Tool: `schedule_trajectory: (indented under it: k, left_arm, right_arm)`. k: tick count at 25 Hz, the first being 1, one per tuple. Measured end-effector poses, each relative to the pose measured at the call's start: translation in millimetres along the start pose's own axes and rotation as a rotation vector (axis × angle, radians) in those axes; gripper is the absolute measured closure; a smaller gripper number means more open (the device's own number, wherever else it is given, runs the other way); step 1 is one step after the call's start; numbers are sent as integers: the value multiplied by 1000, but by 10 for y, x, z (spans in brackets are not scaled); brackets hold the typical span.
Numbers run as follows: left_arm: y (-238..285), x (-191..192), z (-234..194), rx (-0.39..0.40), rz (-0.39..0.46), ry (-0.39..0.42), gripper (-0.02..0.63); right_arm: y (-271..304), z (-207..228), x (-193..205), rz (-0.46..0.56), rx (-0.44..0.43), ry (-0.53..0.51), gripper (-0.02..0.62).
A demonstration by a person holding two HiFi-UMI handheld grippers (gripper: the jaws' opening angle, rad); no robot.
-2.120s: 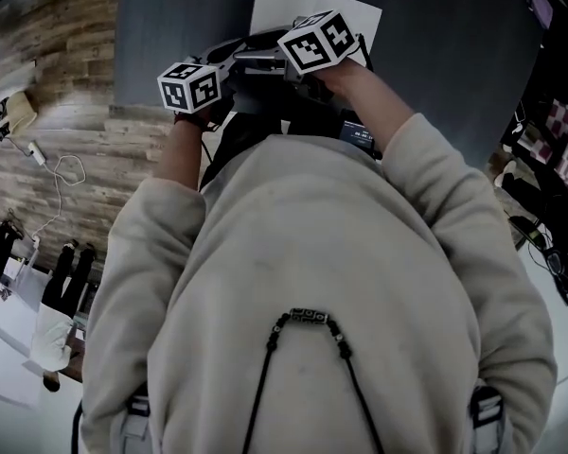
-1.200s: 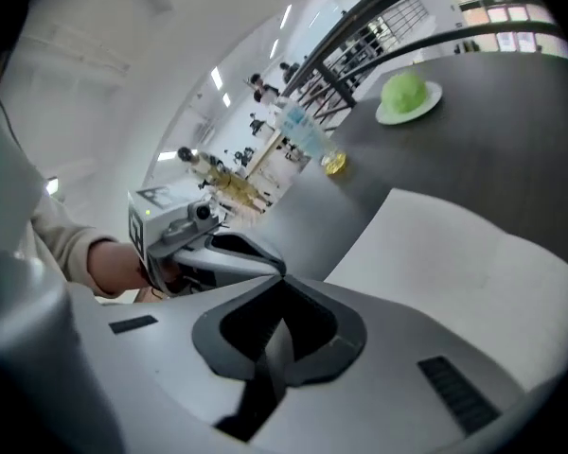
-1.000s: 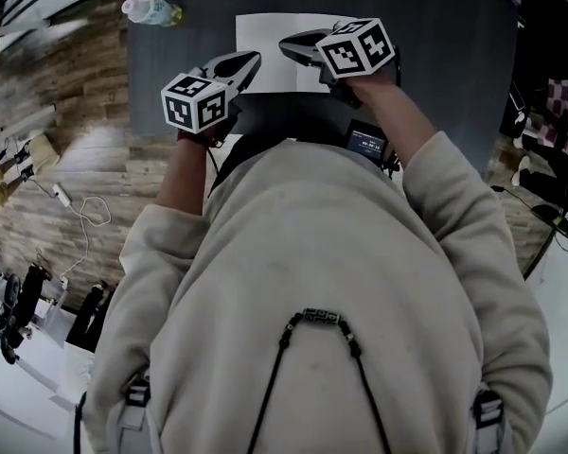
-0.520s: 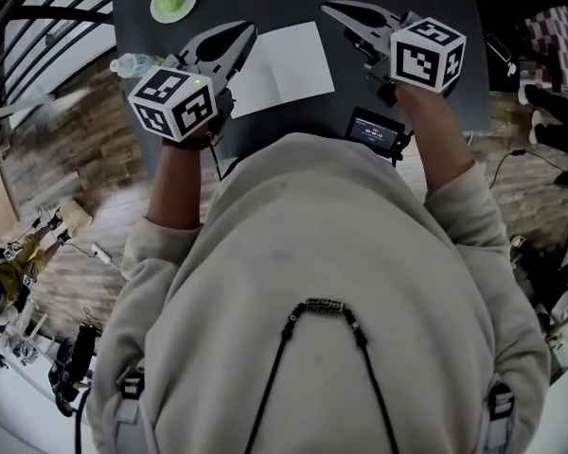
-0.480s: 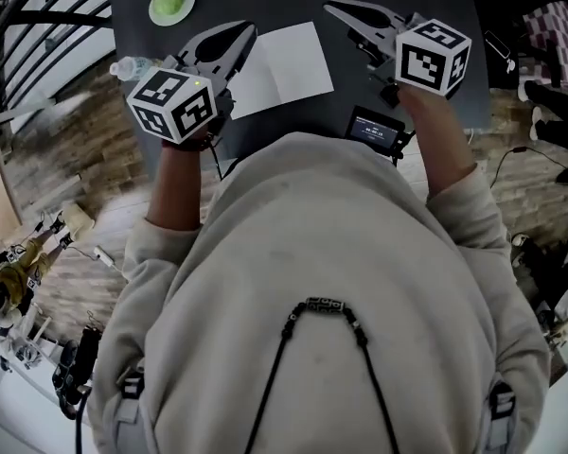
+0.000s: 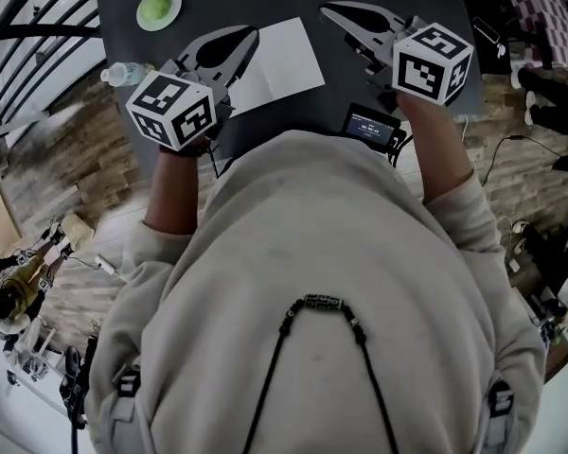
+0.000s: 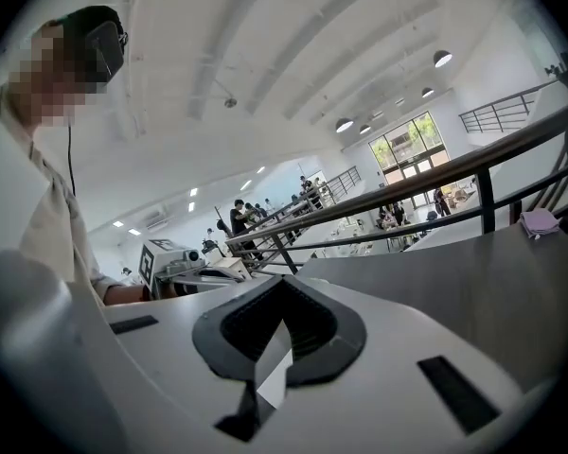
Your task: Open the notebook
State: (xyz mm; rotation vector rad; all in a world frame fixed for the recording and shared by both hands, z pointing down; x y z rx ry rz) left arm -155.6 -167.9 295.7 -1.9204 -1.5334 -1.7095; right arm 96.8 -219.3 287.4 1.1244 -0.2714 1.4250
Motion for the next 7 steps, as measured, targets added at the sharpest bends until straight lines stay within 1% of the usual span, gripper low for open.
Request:
schedule_trajectory:
  k: [7]
  left_arm:
    - [-27,52,-75,-16,-14,-13,604]
  right_arm:
    - [102,45,35,-29,-9,8,580]
Point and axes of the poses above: the fingertips, and each gripper's own axes: y forward along the fingers, z to its right, x out of its underside, the point moved 10 cm from there along -y, backward along the fingers, and after that the axes turned 12 degrees about -z, right-handed, at the moved point
